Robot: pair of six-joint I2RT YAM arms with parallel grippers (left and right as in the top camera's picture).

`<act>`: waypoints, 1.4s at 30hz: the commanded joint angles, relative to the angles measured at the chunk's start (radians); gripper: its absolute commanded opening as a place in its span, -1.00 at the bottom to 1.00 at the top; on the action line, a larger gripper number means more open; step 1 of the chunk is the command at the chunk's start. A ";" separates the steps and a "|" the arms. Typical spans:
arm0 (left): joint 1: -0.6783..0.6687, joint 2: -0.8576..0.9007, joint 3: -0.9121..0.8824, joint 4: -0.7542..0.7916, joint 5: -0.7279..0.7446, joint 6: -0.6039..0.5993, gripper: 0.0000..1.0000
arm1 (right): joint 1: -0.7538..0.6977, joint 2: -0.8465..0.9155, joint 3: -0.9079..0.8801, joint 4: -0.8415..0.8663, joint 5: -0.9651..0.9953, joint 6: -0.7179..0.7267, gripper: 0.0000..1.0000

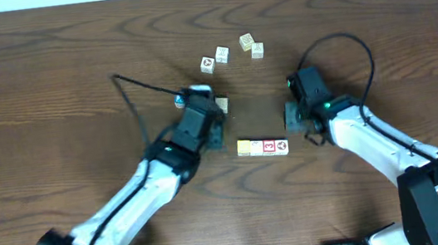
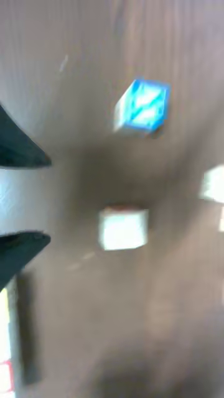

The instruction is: Lift 4 blocks

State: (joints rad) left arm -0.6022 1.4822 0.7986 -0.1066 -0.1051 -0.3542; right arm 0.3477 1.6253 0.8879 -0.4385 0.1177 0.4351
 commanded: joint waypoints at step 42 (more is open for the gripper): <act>0.256 -0.754 -0.046 0.172 -0.013 0.420 0.46 | -0.039 -0.002 0.108 0.154 0.270 -0.220 0.99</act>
State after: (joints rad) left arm -0.4328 0.7925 0.7895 -0.0319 -0.2909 -0.0986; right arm 0.3141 1.6249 0.9863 -0.2848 0.3714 0.2256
